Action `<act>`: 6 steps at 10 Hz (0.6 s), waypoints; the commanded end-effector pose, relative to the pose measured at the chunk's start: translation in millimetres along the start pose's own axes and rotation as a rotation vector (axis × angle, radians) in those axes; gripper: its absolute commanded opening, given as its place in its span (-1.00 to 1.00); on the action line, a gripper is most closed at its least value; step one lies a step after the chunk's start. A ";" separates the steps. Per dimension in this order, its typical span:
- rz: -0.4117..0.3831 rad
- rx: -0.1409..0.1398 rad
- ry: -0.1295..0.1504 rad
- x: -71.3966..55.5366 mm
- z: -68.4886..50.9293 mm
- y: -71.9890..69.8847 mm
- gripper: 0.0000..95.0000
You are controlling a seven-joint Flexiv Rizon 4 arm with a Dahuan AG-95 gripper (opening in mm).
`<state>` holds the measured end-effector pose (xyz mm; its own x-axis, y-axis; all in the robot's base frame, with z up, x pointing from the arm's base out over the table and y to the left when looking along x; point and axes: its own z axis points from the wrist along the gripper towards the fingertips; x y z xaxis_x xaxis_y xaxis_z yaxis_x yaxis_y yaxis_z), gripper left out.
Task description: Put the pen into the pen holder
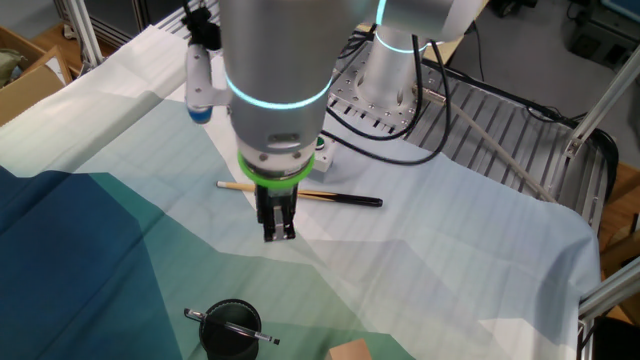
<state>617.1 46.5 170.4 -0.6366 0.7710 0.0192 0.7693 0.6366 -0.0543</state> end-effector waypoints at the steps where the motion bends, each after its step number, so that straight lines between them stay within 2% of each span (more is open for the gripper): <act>1: 0.019 0.018 0.014 -16.7 -5.6 26.7 -1.00; 3: 0.028 0.014 0.020 -27.2 -5.9 43.0 -1.00; 6: 0.044 0.008 0.019 -36.9 -1.0 60.3 -1.00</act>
<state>687.2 55.8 166.3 -0.5979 0.8009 0.0311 0.7990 0.5987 -0.0564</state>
